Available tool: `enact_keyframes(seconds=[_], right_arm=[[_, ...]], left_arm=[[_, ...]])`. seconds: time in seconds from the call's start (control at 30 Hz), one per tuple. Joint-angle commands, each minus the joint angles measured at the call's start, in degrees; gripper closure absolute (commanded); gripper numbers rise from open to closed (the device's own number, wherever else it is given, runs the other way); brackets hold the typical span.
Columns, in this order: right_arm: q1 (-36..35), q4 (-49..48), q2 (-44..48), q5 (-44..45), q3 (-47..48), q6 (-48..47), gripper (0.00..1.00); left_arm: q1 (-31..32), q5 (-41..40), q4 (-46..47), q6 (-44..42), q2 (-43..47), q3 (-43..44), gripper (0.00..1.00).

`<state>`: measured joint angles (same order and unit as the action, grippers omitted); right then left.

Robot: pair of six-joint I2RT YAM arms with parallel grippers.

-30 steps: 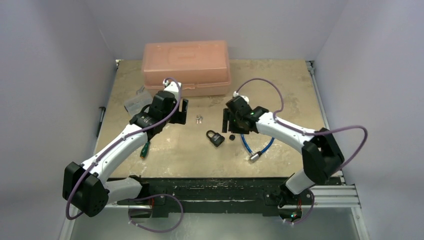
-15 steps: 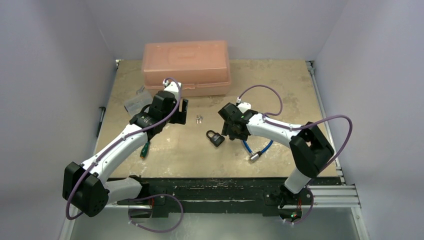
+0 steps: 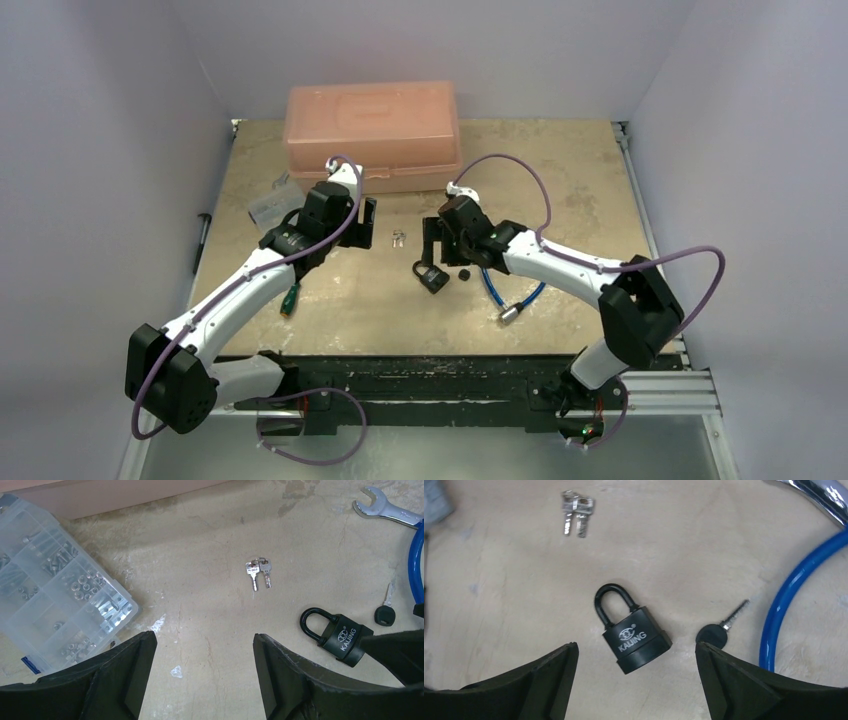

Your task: Unlock with the key

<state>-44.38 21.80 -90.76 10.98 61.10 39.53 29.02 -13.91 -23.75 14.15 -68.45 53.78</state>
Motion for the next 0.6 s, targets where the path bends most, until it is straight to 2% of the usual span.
enact_keyframes(seconds=[0.0,0.23,0.57], right_arm=[[-0.7,-1.2,-0.2,-4.9,2.8,-14.0,0.01],[-2.2,1.1,-3.7,-5.4,4.9,-21.8,0.01],[-2.5,1.1,-10.9,-6.2,8.2,-23.5,0.07]], left_arm=[[0.2,-0.1,0.5,0.3,1.1,2.0,0.24],[0.2,-0.7,0.5,0.3,1.5,1.8,0.24],[0.2,-1.0,0.4,0.4,1.6,1.7,0.24]])
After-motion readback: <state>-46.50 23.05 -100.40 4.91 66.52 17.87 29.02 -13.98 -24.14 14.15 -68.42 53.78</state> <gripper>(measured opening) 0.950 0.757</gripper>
